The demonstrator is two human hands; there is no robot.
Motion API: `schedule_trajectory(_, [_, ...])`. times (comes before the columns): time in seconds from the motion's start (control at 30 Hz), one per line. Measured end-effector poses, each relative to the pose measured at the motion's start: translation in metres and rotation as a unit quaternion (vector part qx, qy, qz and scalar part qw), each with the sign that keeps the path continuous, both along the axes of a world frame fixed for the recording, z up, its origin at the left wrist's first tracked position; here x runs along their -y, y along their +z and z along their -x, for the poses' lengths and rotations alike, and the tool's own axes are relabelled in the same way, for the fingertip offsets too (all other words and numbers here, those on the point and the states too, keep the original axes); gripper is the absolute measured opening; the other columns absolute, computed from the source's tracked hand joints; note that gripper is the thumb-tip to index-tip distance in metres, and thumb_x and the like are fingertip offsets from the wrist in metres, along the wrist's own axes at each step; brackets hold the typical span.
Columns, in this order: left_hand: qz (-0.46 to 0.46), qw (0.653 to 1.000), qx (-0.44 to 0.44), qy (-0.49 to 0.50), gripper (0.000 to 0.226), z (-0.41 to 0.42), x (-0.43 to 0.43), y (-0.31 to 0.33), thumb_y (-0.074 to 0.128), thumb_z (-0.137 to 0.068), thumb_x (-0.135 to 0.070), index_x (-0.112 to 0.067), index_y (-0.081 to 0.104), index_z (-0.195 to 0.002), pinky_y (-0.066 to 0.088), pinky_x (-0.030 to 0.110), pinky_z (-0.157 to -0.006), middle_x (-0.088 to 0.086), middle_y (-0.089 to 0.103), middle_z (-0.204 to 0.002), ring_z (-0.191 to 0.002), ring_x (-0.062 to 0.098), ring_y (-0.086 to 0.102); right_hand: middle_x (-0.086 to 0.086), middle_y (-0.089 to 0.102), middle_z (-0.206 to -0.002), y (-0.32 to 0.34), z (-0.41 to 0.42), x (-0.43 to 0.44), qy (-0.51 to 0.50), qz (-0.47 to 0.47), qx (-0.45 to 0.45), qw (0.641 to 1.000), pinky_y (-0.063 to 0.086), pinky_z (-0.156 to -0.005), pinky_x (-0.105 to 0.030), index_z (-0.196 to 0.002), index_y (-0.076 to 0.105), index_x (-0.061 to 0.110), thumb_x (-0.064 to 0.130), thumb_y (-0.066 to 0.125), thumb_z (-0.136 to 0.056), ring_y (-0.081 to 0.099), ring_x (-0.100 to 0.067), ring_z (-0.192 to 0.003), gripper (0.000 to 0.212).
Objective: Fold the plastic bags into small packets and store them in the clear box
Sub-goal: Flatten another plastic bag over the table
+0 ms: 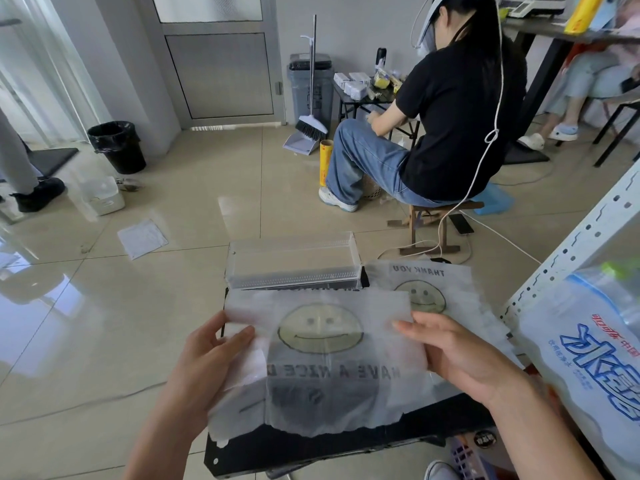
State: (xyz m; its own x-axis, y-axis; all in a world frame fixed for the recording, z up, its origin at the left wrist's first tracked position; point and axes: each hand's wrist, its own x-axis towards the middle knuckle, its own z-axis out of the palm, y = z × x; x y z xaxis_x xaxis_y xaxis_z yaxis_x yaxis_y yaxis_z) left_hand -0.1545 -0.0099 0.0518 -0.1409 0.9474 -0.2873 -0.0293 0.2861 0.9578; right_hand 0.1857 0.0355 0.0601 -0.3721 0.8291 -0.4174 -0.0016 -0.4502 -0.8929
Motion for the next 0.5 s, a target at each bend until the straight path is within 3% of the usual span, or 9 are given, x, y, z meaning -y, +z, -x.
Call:
schedule_trajectory(0.13, [-0.013,1.000,-0.005,-0.005,0.012,-0.003,0.003,0.006,0.063,-0.101,-0.018,-0.019,0.074,-0.108,0.031,0.046,-0.071,0.017,0.052,-0.081,-0.073,0.031,0.040,-0.018,0.075,-0.121,-0.003,0.004,-0.002,-0.068,0.004,0.008,0.998,0.052,-0.102,-0.049,-0.114,0.078,0.009,0.010,0.074,-0.090,0.071,-0.034,-0.114,0.024])
schedule_trajectory(0.3, [-0.004,0.998,0.063,0.007,0.024,-0.014,0.005,0.018,0.057,-0.104,-0.019,-0.030,0.078,-0.109,0.054,0.040,-0.076,0.005,0.077,-0.108,-0.086,0.023,0.072,-0.008,0.080,-0.108,-0.003,0.017,0.001,-0.126,-0.021,0.036,0.991,0.060,-0.085,-0.040,-0.107,0.078,0.013,0.013,0.077,-0.089,0.077,-0.026,-0.098,0.019])
schedule_trajectory(0.37, [0.014,0.992,0.121,0.015,0.024,-0.018,0.004,0.023,0.056,-0.103,-0.021,-0.022,0.076,-0.117,0.060,0.037,-0.078,0.009,0.078,-0.113,-0.091,0.020,0.077,-0.006,0.081,-0.107,-0.003,0.021,0.002,-0.137,-0.027,0.034,0.990,0.058,-0.081,-0.035,-0.111,0.076,0.014,0.015,0.077,-0.090,0.078,-0.024,-0.097,0.021])
schedule_trajectory(0.43, [0.034,0.987,0.156,0.010,0.030,-0.021,0.005,0.027,0.055,-0.102,-0.025,-0.010,0.071,-0.122,0.062,0.028,-0.062,0.009,0.080,-0.098,-0.076,0.017,0.077,-0.005,0.080,-0.109,-0.003,0.020,0.000,-0.151,-0.021,0.035,0.988,0.057,-0.085,-0.037,-0.112,0.076,0.015,0.017,0.077,-0.090,0.077,-0.024,-0.100,0.023])
schedule_trajectory(0.5, [0.043,0.988,0.148,0.006,0.032,-0.022,0.006,0.029,0.052,-0.102,-0.029,-0.008,0.073,-0.115,0.056,0.025,-0.050,0.003,0.077,-0.077,-0.059,0.012,0.072,-0.007,0.079,-0.112,-0.003,0.017,-0.002,-0.152,-0.010,0.033,0.988,0.056,-0.097,-0.045,-0.113,0.077,0.014,0.020,0.075,-0.092,0.075,-0.027,-0.106,0.022])
